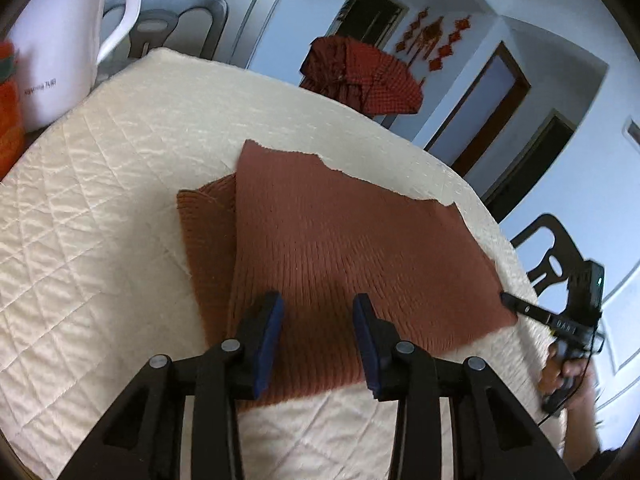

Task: Fold small clothes

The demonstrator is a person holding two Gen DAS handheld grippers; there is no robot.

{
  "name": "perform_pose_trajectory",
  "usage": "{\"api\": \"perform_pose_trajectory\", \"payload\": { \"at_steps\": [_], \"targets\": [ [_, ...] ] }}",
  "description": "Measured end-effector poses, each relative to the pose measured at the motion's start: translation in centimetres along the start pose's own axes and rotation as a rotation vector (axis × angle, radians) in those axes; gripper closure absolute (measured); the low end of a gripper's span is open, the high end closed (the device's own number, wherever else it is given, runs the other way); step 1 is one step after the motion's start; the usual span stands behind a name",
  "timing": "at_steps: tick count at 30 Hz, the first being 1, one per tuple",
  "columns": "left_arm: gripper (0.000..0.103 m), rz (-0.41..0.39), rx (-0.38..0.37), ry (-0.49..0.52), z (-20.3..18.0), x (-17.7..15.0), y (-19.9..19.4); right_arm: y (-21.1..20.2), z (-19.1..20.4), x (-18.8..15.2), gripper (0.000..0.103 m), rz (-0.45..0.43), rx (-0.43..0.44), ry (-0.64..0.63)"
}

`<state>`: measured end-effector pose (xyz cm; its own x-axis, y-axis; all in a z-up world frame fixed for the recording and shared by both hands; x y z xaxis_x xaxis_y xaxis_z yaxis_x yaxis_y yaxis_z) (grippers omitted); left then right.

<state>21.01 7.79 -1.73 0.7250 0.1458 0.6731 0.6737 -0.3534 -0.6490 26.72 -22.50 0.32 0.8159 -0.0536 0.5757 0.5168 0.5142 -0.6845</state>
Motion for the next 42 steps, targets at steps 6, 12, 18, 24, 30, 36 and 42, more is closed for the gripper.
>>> {"api": "perform_pose_trajectory", "payload": {
  "at_steps": [6,12,18,24,30,36,42],
  "targets": [
    [0.064,0.002,0.028,0.021,-0.6,-1.0,-1.0,-1.1,0.5,-1.0,0.091,-0.018,-0.08,-0.032],
    [0.061,-0.056,0.084,0.047,-1.3,-0.5,-3.4,-2.8,0.1,-1.2,0.085,-0.06,-0.104,-0.004],
    [0.058,0.016,0.156,0.051,-0.4,-0.8,-1.4,-1.9,-0.4,-1.1,0.085,-0.035,-0.021,0.059],
    [0.093,0.028,0.158,0.098,-0.4,-1.5,-2.1,-2.3,-0.2,-1.8,0.098,-0.033,-0.018,0.053],
    [0.097,0.03,0.15,0.052,1.8,-2.0,-2.3,-2.0,-1.5,-2.3,0.098,-0.014,-0.034,0.073],
    [0.097,-0.006,0.194,0.102,0.5,-1.7,-3.8,-3.3,0.0,-1.6,0.096,-0.057,-0.103,0.021],
    [0.096,-0.075,0.179,0.187,-3.2,-0.3,-5.1,-4.0,4.2,-1.4,0.096,-0.097,-0.088,-0.104]
  ]
}}
Point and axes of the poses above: each gripper's, at about its wrist camera, not at the fingertips, and y roughly the way its jaws point, z to its left, x to its top, the point moved 3 cm from there along y, roughly the way its jaws point, and after that the axes turned 6 degrees about y, right-handed, at the moved point
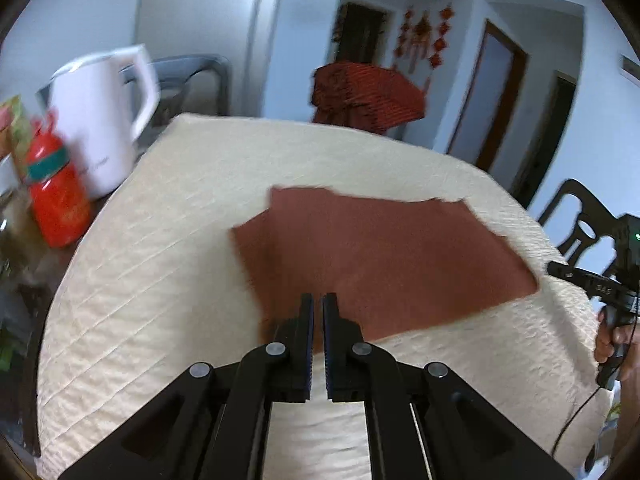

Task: Fold small clothes

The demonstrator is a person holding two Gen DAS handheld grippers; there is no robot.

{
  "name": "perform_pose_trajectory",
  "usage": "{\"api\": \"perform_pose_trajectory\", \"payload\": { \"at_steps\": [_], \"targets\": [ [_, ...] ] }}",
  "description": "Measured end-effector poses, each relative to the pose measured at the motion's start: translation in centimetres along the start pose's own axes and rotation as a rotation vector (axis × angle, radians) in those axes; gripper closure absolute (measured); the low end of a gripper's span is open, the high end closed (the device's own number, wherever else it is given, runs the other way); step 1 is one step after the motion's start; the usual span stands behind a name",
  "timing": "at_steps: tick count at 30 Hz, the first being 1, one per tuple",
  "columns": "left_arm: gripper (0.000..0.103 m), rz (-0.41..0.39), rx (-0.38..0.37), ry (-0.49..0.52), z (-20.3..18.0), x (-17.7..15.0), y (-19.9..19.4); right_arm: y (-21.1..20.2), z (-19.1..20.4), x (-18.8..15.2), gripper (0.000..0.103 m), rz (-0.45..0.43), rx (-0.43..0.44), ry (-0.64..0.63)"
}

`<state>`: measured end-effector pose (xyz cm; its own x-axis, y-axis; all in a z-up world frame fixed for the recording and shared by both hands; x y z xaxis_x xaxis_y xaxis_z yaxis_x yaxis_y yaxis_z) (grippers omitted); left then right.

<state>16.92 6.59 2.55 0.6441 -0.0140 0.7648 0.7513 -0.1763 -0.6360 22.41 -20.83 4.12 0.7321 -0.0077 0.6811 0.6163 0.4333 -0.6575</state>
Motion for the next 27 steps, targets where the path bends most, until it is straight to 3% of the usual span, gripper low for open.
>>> {"api": "perform_pose_trajectory", "payload": {
  "at_steps": [5,7,9,14,17,18,20,22,23,25,27],
  "targets": [
    [0.089,0.048,-0.072,0.09,-4.4,1.0,4.0,4.3,4.3,-1.0,0.096,0.087,0.07,-0.092],
    [0.089,0.106,-0.09,0.093,-5.0,0.3,5.8,6.4,3.9,-1.8,0.096,0.152,0.019,-0.092],
    [0.089,0.175,-0.088,0.079,-4.8,-1.1,7.3,6.3,3.3,-1.9,0.096,0.15,0.05,-0.07],
    [0.088,0.137,-0.11,0.058,-4.3,-0.5,6.1,3.9,0.7,0.6,0.096,0.053,0.059,0.012],
    [0.087,0.066,-0.109,0.053,-4.3,1.0,5.3,5.0,-0.4,1.7,0.095,0.064,0.045,0.031],
    [0.082,0.052,-0.101,0.049,-3.9,1.4,5.4,5.4,-0.5,1.7,0.095,0.072,0.033,0.02],
    [0.074,0.074,-0.072,0.041,-3.4,1.4,6.3,6.6,-1.5,1.8,0.095,0.099,-0.018,0.021],
    [0.075,0.162,-0.055,0.044,-3.0,-0.1,7.9,6.5,-2.6,2.3,0.095,0.089,0.02,0.085],
    [0.075,0.125,-0.054,0.072,-3.2,-0.3,7.3,6.3,-2.7,2.5,0.095,0.081,0.008,0.091],
    [0.074,0.149,-0.063,0.073,-3.4,-0.3,6.8,5.9,-2.4,3.0,0.095,0.048,-0.026,0.074],
    [0.074,0.12,-0.085,0.069,-3.5,0.5,6.4,6.2,-2.2,3.7,0.095,0.043,-0.007,0.084]
  ]
}}
Point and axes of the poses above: each gripper's, at about its wrist camera, not at the fingertips, and y roughly the way its jaws point, z to its left, x to its top, the point moved 3 cm from there along y, roughly the way its jaws point, and after that the axes turned 6 degrees about y, right-handed, at the moved point
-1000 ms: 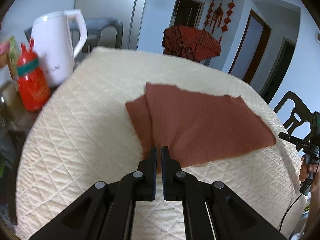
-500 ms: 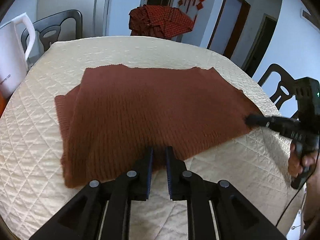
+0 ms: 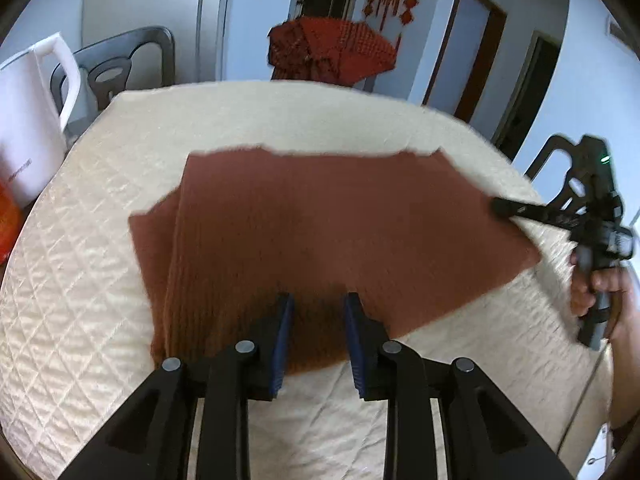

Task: Fold small clothes

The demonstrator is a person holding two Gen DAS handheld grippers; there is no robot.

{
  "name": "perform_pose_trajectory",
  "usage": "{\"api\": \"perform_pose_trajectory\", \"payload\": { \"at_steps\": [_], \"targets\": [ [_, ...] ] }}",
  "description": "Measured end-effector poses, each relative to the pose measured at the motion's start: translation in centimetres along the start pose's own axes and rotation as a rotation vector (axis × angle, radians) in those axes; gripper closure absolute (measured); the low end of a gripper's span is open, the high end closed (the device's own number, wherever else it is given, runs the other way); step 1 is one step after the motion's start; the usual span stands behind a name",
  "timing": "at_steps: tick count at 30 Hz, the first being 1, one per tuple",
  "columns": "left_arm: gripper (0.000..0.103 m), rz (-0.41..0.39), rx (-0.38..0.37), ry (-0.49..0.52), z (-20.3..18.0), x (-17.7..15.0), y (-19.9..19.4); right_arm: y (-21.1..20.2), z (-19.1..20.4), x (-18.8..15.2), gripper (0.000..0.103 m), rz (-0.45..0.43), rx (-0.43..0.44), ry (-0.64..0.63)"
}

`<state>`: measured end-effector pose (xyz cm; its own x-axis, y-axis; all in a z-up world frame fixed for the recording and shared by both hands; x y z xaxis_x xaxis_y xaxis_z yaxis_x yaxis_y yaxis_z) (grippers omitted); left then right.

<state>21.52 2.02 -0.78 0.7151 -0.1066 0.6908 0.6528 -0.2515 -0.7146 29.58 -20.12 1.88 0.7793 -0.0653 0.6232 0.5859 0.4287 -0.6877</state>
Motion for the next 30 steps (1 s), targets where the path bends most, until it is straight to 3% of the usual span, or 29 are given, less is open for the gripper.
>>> {"api": "perform_pose_trajectory", "payload": {
  "at_steps": [5,7,8,11,15,20,22,26,30],
  "targets": [
    [0.074,-0.051,0.082,-0.022,1.8,3.1,1.0,2.7,-0.2,1.8,0.095,0.02,-0.034,0.011],
    [0.074,-0.019,0.143,-0.072,3.7,3.3,2.3,3.8,-1.2,2.3,0.095,0.03,-0.035,0.032],
    [0.074,0.008,0.147,-0.093,4.4,2.8,3.1,3.8,-1.7,2.6,0.095,0.022,-0.012,0.054],
    [0.074,-0.028,0.074,-0.124,5.2,1.6,2.5,3.0,-2.6,2.9,0.095,0.0,-0.016,0.059],
    [0.074,-0.027,0.075,-0.127,5.1,1.3,1.8,3.2,-2.2,3.3,0.095,-0.002,-0.028,0.063],
    [0.074,-0.069,0.1,-0.087,4.2,4.2,1.3,3.9,1.0,4.4,0.094,-0.006,-0.004,-0.001],
    [0.068,-0.066,0.116,-0.079,4.6,5.8,2.5,4.9,1.4,4.7,0.094,0.014,-0.032,-0.021],
    [0.066,0.042,0.178,-0.114,6.4,5.4,5.7,6.6,0.1,5.3,0.093,0.052,-0.081,0.024],
    [0.066,0.016,0.16,-0.134,6.9,4.6,4.5,4.7,0.1,4.7,0.093,0.024,-0.149,-0.008]
  ]
}}
Point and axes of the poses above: each gripper's, at about its wrist camera, not at the fingertips, and y roughly the way its jaws point, z to its left, x to its top, the point moved 3 cm from there along y, roughly the way its jaws point, and after that the axes turned 6 degrees about y, right-handed, at the moved point
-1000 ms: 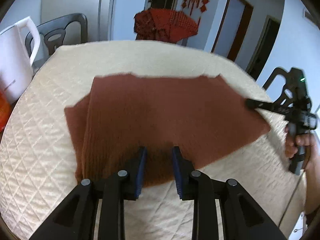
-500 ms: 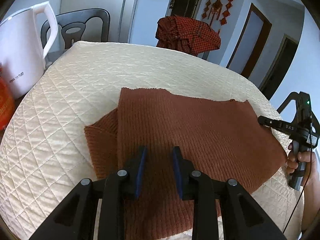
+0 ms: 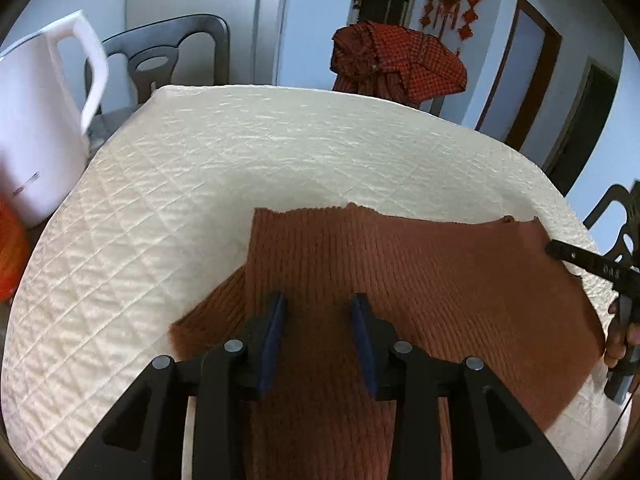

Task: Fold small clothes

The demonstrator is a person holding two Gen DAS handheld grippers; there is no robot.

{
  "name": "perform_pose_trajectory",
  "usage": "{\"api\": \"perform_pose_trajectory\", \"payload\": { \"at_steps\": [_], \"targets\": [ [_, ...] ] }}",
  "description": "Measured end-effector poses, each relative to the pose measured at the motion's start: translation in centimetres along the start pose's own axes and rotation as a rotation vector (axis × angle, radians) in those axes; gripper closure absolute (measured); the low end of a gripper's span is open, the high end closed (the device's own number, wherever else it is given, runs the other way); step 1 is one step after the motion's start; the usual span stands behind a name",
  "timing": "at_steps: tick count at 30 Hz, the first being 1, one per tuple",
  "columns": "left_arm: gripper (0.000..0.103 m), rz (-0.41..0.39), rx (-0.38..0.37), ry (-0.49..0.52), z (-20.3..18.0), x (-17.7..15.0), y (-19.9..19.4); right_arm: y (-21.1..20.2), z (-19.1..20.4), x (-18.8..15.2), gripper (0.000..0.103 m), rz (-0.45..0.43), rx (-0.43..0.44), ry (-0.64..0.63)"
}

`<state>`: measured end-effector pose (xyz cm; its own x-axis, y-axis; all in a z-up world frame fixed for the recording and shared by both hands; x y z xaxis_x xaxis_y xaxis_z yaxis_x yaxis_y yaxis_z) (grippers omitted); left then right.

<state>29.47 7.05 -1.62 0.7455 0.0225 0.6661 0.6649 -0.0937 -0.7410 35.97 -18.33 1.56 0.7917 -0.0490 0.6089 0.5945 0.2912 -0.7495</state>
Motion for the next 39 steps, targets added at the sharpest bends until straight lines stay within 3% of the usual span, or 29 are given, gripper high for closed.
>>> {"api": "perform_pose_trajectory", "payload": {
  "at_steps": [4,11,15,21,25,28,32,35,39],
  "targets": [
    [0.066,-0.036,-0.032,0.034,-2.1,-0.5,-2.8,-3.1,3.0,-2.7,0.093,-0.028,0.094,-0.079],
    [0.064,-0.019,-0.15,0.19,-8.5,-4.2,-6.1,-5.7,8.8,-9.3,0.093,0.032,0.2,-0.277],
    [0.059,0.016,-0.172,0.233,-10.3,-5.6,-5.2,-3.7,8.8,-11.1,0.093,0.097,0.171,-0.317],
    [0.058,0.023,-0.178,0.207,-10.6,-6.0,-5.9,-5.5,7.5,-10.9,0.093,0.04,0.163,-0.295],
    [0.057,0.032,-0.145,0.206,-10.6,-6.6,-5.0,-4.8,5.5,-11.1,0.093,0.05,0.116,-0.225],
    [0.057,0.029,-0.128,0.209,-10.7,-6.5,-5.6,-5.2,4.4,-10.9,0.093,0.06,0.153,-0.16],
    [0.057,-0.009,-0.082,0.199,-9.8,-6.6,-6.8,-6.9,3.1,-10.3,0.093,-0.008,0.12,-0.139],
    [0.057,-0.03,-0.015,0.138,-7.5,-6.7,-7.5,-6.4,0.8,-10.1,0.093,0.003,0.082,-0.061],
    [0.057,-0.001,0.021,0.043,-5.0,-7.6,-7.1,-6.5,0.3,-10.3,0.093,-0.005,0.113,-0.029]
  ]
}}
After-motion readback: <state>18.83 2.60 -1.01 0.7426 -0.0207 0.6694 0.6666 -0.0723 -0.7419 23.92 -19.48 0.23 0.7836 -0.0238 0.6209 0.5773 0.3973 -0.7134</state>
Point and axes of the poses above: each gripper's, at about its wrist camera, not at the fingertips, and y roughly the way its jaws point, z to its left, x to its top, the point moved 3 cm from there along y, roughly the way its jaws point, and after that the axes turned 6 degrees about y, right-handed, at the moved point
